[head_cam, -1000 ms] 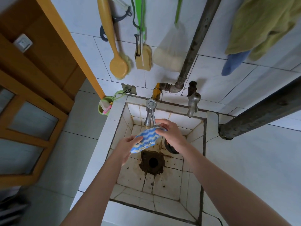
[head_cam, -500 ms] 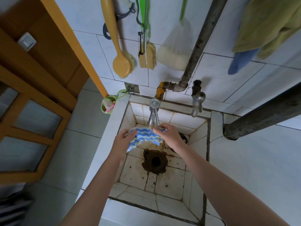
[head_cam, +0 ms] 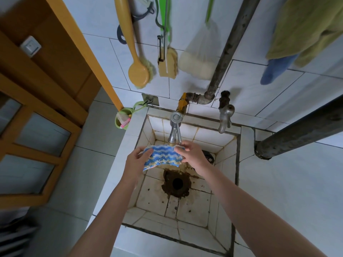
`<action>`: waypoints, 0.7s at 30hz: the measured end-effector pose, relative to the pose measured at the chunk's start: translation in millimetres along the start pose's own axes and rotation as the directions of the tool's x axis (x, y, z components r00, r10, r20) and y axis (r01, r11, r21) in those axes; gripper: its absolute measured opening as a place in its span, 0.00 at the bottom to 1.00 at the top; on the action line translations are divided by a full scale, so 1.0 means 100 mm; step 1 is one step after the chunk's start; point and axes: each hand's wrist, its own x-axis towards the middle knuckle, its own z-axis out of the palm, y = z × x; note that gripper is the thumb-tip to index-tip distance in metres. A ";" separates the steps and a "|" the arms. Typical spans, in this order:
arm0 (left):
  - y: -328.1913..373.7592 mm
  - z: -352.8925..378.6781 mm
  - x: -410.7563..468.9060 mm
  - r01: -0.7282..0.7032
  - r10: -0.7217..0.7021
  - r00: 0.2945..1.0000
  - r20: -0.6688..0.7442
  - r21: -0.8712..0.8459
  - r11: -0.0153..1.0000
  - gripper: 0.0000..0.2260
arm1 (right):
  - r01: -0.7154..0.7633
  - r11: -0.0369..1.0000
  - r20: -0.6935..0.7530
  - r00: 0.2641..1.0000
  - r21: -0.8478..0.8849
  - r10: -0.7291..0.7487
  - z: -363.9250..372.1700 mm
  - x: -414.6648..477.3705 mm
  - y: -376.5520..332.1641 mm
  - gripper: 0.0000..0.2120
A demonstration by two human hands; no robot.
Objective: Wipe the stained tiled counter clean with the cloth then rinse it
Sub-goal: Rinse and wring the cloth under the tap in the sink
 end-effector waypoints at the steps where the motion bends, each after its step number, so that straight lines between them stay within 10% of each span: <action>1: 0.00 0.00 0.00 0.001 -0.001 1.000 -0.007 -0.003 1.000 0.11 | -0.001 1.000 -0.007 1.000 0.015 0.001 0.01 0.00 -0.01 0.06; 21: 0.04 -0.05 0.02 -0.036 0.035 0.998 -0.058 -0.007 0.999 0.11 | 0.049 0.996 -0.066 0.997 0.079 -0.044 0.06 -0.01 -0.17 0.09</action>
